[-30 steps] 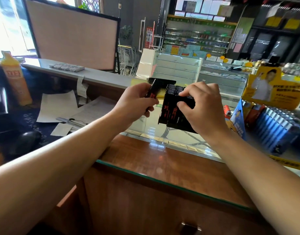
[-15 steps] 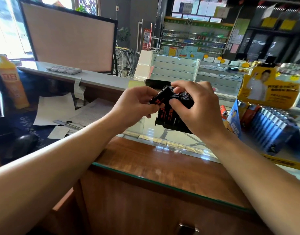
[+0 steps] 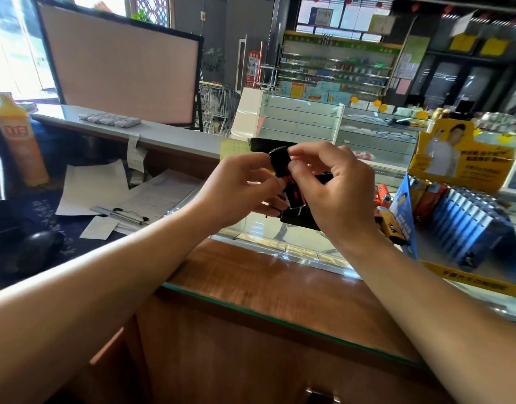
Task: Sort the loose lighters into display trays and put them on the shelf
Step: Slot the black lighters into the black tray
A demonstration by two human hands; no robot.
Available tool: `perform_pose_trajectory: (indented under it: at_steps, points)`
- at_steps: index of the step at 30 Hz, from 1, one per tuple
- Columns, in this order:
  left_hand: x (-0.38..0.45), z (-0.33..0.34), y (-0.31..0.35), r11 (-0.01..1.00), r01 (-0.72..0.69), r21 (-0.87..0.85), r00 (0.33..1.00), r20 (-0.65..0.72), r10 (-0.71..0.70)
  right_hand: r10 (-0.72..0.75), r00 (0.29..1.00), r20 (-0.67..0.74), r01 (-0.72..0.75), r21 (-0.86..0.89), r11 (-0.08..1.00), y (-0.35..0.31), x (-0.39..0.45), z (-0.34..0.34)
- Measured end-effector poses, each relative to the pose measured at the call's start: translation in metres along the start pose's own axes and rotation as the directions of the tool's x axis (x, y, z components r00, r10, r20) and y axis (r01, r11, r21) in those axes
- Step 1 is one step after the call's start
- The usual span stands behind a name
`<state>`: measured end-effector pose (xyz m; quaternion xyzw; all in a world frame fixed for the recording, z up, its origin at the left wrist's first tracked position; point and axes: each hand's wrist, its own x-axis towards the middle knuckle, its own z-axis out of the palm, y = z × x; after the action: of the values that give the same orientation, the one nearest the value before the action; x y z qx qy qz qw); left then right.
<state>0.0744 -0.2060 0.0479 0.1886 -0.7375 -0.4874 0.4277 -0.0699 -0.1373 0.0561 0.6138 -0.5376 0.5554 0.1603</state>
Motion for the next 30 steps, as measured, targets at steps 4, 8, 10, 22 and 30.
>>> perform_pose_trajectory:
  at_steps: [4, 8, 10, 22, 30]
  points:
    - [0.000, 0.002, -0.001, 0.999, -0.002, 0.033, 0.999, 0.036, 0.001, -0.015, 0.998, 0.060, 0.014, 0.007, 1.000, -0.002, -0.001, 0.002]
    - [-0.001, 0.003, -0.001, 0.998, 0.007, 0.057, 0.996, 0.093, -0.012, -0.043, 0.995, 0.090, 0.045, -0.015, 0.999, -0.001, 0.000, 0.002]
    - [-0.001, 0.002, 0.000, 0.998, 0.004, 0.060, 0.996, 0.092, -0.010, -0.045, 0.996, 0.081, 0.046, -0.009, 0.999, -0.001, 0.001, 0.001]
    - [0.001, -0.001, -0.001, 0.991, -0.072, 0.109, 0.997, 0.001, 0.073, 0.053, 0.998, 0.040, -0.055, 0.077, 0.995, -0.002, 0.001, -0.003]
    - [-0.003, -0.015, -0.004, 0.755, -0.169, 0.633, 0.952, -0.094, 0.292, 0.020, 0.997, 0.070, -0.020, 0.004, 1.000, 0.009, 0.006, -0.017]
